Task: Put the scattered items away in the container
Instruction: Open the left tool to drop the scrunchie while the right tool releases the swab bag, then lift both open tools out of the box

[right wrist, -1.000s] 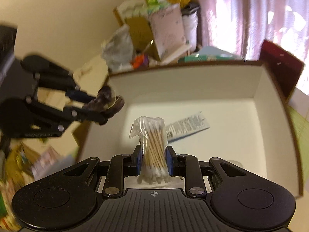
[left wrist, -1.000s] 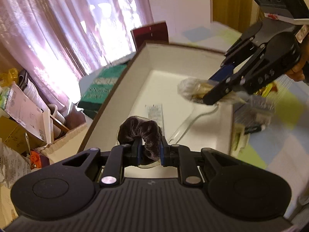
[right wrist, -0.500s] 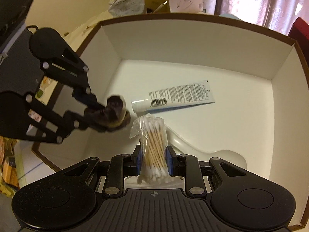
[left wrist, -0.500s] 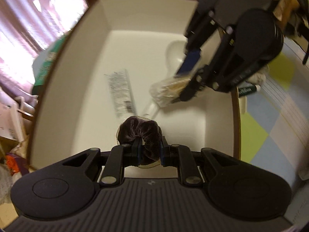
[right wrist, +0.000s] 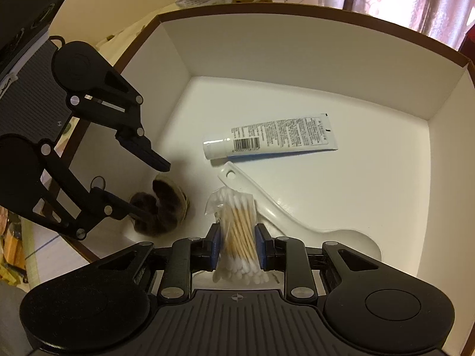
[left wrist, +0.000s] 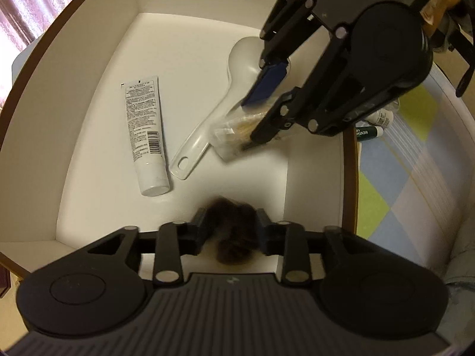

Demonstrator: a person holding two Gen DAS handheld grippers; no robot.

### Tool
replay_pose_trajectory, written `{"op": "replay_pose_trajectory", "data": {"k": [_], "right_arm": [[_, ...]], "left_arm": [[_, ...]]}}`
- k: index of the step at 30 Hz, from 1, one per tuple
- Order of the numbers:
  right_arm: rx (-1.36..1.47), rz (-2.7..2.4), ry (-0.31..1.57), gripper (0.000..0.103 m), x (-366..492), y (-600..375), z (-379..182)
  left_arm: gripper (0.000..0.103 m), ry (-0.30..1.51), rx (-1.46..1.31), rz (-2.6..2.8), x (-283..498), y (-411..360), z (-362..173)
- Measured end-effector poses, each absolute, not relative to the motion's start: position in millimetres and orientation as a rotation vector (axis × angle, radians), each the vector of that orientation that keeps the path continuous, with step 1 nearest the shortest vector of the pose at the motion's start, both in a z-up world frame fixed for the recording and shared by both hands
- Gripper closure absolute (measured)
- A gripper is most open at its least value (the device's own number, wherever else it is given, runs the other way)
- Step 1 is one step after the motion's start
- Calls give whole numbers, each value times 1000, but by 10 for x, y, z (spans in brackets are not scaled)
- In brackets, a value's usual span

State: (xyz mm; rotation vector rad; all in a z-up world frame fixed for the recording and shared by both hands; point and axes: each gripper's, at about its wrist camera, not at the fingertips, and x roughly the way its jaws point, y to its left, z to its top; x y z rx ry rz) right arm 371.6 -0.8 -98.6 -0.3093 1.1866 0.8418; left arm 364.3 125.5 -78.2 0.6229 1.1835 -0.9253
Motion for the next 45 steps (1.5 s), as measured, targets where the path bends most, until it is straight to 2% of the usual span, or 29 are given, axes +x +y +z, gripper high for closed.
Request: {"op": "replay_pose_trajectory", "data": {"k": [5, 6, 7, 8, 15, 19, 20, 21, 22, 24, 26, 29, 40, 45], "right_arm": [[-301, 874, 1209, 72, 3708, 19, -963], [-300, 877, 1211, 49, 3702, 28, -954], [-297, 874, 1201, 21, 3691, 31, -932], [-293, 873, 1180, 19, 3674, 32, -900], [-291, 859, 1175, 19, 3657, 40, -773], [-306, 815, 1182, 17, 3651, -10, -749], [-319, 799, 1175, 13, 3641, -17, -740], [-332, 779, 1161, 3, 3627, -27, -726], [-341, 764, 1140, 0, 3605, -35, -707], [-341, 755, 1117, 0, 3569, -52, -666], [-337, 734, 1106, 0, 3541, -73, -623], [-352, 701, 1095, 0, 3495, -96, -569], [-364, 655, 1029, 0, 3282, -228, -290], [-368, 660, 992, 0, 3122, -301, -164]], "left_arm": [[65, 1177, 615, -906, 3647, 1270, -729], [64, 1177, 613, -901, 3645, 1269, -720], [62, 1175, 613, -895, 3640, 1269, -713], [61, 1173, 612, -889, 3637, 1269, -704], [60, 1172, 603, -854, 3596, 1272, -648], [47, 1159, 602, -836, 3547, 1262, -605], [42, 1155, 603, -830, 3535, 1257, -591], [40, 1151, 604, -825, 3522, 1254, -575], [36, 1148, 604, -820, 3512, 1252, -559], [32, 1143, 604, -807, 3495, 1246, -525], [22, 1134, 604, -785, 3477, 1246, -485], [17, 1124, 598, -756, 3456, 1253, -416], [9, 1077, 587, -640, 3255, 1252, -123], [9, 1057, 570, -579, 3128, 1272, 9]]}}
